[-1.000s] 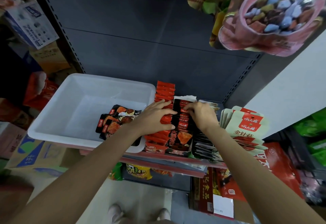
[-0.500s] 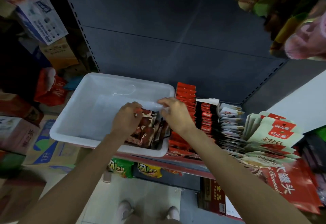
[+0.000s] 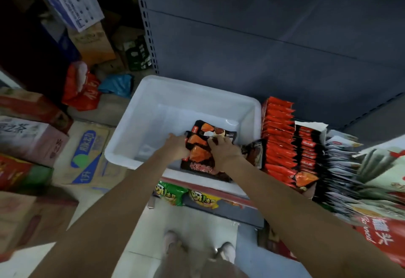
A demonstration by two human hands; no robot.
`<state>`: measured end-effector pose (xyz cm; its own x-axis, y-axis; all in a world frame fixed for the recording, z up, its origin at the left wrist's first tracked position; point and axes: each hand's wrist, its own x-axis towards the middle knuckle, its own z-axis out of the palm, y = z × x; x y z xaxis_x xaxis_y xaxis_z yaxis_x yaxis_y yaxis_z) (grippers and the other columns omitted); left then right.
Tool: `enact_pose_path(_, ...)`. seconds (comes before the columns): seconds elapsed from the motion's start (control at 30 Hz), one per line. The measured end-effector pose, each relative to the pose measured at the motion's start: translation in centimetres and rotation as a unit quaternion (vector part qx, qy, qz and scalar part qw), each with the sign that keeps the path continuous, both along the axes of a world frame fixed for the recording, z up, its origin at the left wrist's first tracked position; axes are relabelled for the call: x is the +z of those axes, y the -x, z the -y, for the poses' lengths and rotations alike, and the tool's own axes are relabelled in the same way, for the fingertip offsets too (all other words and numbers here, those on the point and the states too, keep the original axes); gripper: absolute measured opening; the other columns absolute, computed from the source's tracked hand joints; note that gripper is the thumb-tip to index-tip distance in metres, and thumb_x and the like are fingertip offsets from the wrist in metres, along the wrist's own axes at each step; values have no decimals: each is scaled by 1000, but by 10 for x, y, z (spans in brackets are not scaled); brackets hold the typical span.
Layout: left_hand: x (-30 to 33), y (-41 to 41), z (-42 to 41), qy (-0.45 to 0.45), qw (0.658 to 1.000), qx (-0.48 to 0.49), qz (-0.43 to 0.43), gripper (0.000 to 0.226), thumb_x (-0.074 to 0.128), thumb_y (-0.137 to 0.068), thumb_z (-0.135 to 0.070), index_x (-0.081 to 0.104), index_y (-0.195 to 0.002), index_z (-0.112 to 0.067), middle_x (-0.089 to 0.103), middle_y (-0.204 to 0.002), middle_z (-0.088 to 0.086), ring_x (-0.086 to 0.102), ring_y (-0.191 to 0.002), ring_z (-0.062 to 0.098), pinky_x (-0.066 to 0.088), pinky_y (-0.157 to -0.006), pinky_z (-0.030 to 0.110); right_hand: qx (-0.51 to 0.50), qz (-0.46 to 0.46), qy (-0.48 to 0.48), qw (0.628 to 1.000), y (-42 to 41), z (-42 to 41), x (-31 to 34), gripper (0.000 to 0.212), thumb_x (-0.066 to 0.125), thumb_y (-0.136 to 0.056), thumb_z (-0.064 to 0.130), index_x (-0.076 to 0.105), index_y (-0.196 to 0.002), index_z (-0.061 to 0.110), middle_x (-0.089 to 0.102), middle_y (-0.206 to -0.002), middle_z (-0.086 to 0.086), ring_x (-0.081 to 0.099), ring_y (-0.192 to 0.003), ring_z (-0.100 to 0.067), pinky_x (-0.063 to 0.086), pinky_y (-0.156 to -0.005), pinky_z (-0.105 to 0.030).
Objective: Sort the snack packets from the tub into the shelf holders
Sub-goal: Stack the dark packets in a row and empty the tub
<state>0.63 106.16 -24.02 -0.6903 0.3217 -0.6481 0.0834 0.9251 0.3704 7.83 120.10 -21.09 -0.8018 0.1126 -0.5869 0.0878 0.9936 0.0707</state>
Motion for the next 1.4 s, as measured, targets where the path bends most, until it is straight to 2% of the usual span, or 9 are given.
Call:
enact_pose_path(0.27, -2, 3, 6, -126, 987, 98, 8, 50, 77, -75, -16, 57, -120, -6, 63, -119, 6, 57, -110, 25, 44, -92, 28, -72, -110, 60, 989, 26, -7, 4, 64, 68, -81, 2, 40, -137, 14, 41, -127, -13, 41, -122, -31, 42, -98, -42)
enact_pose_path(0.4, -1, 4, 12, -118, 983, 137, -39, 74, 78, -74, -32, 43, -135, -11, 47, -135, 15, 45, -124, 32, 38, -103, 38, -96, -242, 121, 958, 25, -13, 17, 33, 53, -87, 0, 59, -117, 14, 58, -105, -9, 54, -101, -27, 46, -84, -35)
enact_pose_path(0.53, 19, -1, 11, -264, 941, 195, -84, 57, 77, -75, -31, 51, -122, -14, 59, -116, 10, 57, -109, 27, 47, -96, 43, -227, -245, 394, 856, 18, -25, 46, 1, 68, -83, 10, 68, -82, 11, 65, -77, -2, 58, -69, -13, 45, -66, -24)
enact_pose_path(0.67, 54, -9, 4, -390, 893, 215, -60, 25, 70, -83, -20, 61, -93, 1, 63, -82, 8, 59, -81, 18, 49, -78, 37, -405, -241, 595, 651, 0, -36, 77, 9, 66, -86, 17, 69, -83, 10, 71, -80, -6, 67, -71, -17, 56, -67, -28)
enact_pose_path(0.77, 76, -18, -9, -432, 881, 190, -36, 23, 70, -83, -23, 62, -86, -1, 64, -81, 16, 57, -75, 17, 45, -72, 34, -435, -217, 625, 611, -14, -55, 90, 15, 61, -90, 21, 68, -85, 9, 71, -79, -8, 67, -66, -17, 56, -56, -31)
enact_pose_path(0.87, 88, -25, -30, -453, 875, 167, -14, 18, 70, -83, -18, 59, -70, -11, 60, -60, -8, 56, -62, 4, 45, -66, 25, -453, -235, 620, 595, -29, -80, 96, 22, 61, -90, 23, 68, -97, 4, 71, -91, -14, 68, -77, -23, 57, -68, -37)
enact_pose_path(1.1, 110, -52, -104, -515, 833, 204, 12, 20, 71, -82, -13, 65, -99, -9, 70, -94, 5, 66, -89, 18, 51, -84, 31, -438, -370, 545, 612, -74, -140, 115, 14, 67, -81, -3, 63, -88, 8, 69, -68, 1, 63, -53, -7, 53, -54, -23)
enact_pose_path(1.27, 126, -58, -164, -456, 885, -6, -92, 17, 73, -79, -9, 62, -71, -21, 62, -73, 0, 56, -73, 15, 45, -73, 34, -291, -416, 317, 801, -99, -180, 122, 33, 71, -76, 0, 59, -103, 17, 65, -91, 4, 62, -82, -7, 49, -79, -27)
enact_pose_path(1.4, 140, -71, -204, -463, 873, -41, -149, 14, 73, -79, -21, 64, -84, -11, 68, -85, 1, 58, -82, 10, 46, -77, 32, -201, -396, 287, 849, -105, -195, 128, 28, 75, -77, 19, 67, -103, 11, 67, -93, 4, 60, -81, -15, 39, -68, -17)
